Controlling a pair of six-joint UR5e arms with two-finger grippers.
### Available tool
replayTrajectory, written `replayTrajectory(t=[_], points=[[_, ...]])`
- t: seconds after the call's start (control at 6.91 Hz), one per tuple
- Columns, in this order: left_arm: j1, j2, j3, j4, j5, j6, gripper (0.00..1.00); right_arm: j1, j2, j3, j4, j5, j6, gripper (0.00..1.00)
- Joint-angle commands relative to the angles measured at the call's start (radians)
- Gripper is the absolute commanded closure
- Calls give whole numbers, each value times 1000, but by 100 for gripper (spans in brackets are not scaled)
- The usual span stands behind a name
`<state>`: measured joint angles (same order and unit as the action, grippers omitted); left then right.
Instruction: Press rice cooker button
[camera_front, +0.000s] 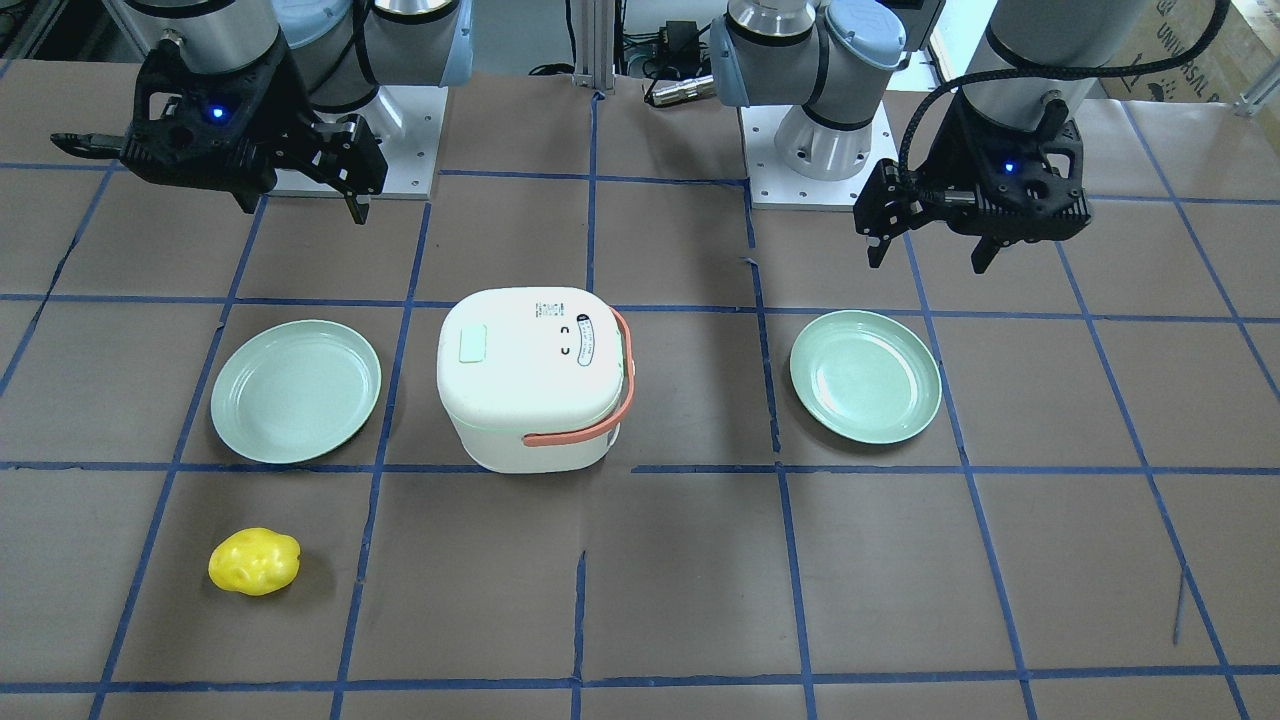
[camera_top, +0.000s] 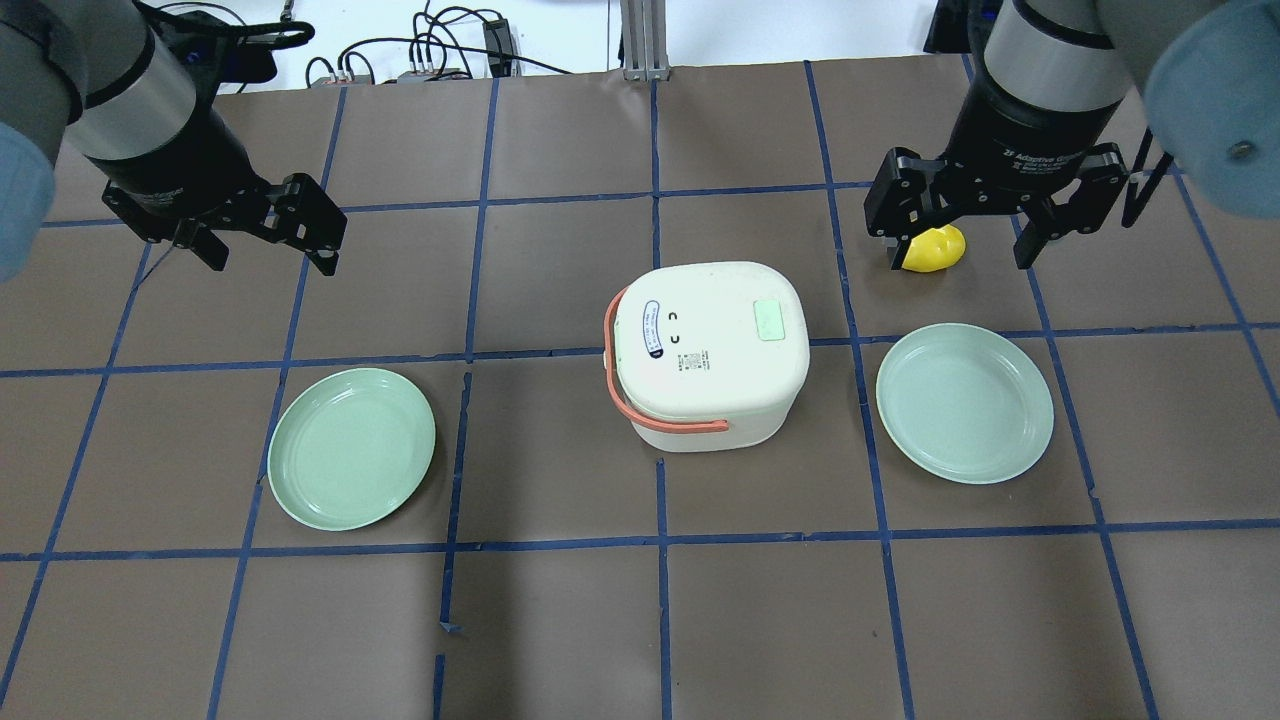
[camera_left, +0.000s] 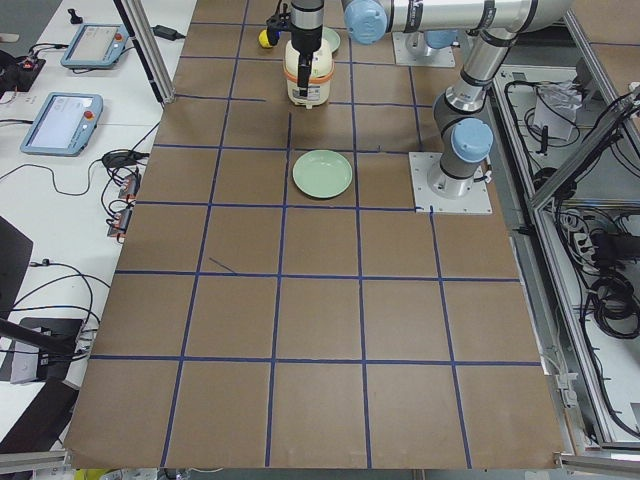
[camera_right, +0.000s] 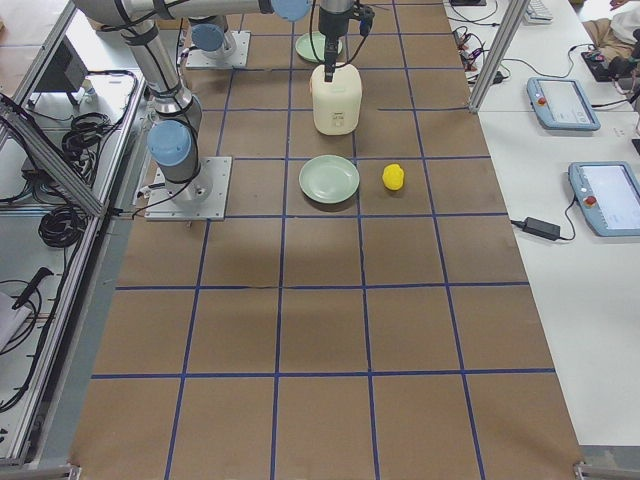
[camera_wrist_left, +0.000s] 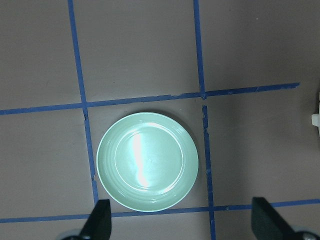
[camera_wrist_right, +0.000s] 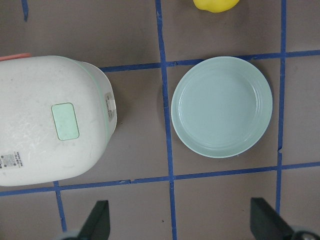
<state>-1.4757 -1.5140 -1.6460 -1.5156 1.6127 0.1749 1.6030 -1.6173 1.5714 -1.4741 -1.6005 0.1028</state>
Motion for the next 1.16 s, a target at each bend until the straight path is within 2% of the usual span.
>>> replayTrajectory(t=[0.0, 0.87, 1.01], points=[[0, 0, 0, 0, 1, 0, 0, 0, -3, 1, 3, 1, 0, 0], [0, 0, 0, 0, 0, 0, 0, -5, 0, 1, 3, 4, 0, 2], [0, 0, 0, 0, 1, 0, 0, -5, -1, 1, 3, 1, -3, 45]])
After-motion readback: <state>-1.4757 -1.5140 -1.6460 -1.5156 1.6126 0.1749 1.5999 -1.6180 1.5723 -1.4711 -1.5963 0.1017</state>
